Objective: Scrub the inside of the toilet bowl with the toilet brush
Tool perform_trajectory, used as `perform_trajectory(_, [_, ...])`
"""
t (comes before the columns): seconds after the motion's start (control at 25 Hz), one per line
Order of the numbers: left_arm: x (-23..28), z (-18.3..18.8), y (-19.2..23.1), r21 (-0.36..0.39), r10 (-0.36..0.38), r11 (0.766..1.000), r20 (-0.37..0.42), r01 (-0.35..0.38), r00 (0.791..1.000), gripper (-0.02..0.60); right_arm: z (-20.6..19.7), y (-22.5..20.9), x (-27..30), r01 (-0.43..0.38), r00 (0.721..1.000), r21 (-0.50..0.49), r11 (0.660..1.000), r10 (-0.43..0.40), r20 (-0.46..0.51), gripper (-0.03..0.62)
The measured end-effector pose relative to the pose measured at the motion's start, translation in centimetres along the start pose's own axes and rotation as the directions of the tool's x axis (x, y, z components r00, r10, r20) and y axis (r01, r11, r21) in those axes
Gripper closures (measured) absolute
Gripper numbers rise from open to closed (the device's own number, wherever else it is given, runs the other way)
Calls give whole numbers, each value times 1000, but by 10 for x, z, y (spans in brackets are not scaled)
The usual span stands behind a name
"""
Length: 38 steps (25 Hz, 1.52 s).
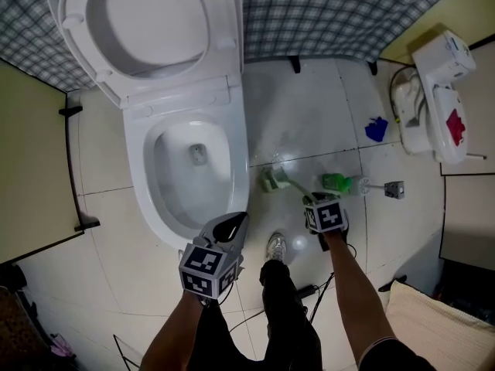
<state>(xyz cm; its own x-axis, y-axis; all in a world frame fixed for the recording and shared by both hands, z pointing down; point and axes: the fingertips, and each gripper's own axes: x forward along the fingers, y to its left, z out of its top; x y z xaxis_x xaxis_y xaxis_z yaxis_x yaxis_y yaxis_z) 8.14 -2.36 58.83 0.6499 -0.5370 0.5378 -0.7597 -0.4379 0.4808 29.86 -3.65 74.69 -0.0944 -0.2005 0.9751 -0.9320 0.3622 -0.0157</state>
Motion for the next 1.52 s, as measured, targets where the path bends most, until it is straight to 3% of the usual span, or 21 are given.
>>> perform_trajectory(0.2, [-36,17,-4,-12,20,1000,14,-20,1000,572,22,2,-105,0,977,-11,1000,2,212,488])
perform_trajectory(0.44, [-92,56,-2,-10,73,997,79,-73,994,572,61,33,-245,-66,878,2,998,57,475,488])
perform_trajectory(0.6, [-125,75,5,-6,129,992,105,-129,986,572,86,79,-292,-115,821,-66,991,132,555,488])
perform_trajectory(0.68, [-137,80,11,-21,147,989,123,-145,981,572,97,110,-292,-151,808,-107,983,185,559,488])
perform_trajectory(0.92, [-159,58,34,-69,195,980,118,-188,974,572,96,204,-226,-231,855,-235,944,312,415,488])
perform_trajectory(1.16, [-175,26,50,-92,226,971,59,-220,972,572,79,248,-170,-264,893,-212,941,321,316,488])
perform_trajectory(1.28, [-177,17,60,-102,234,968,54,-227,971,572,75,259,-150,-278,902,-166,946,317,293,488])
perform_trajectory(1.52, [-178,0,77,-132,247,962,37,-240,968,572,74,280,-112,-353,898,30,935,330,290,488])
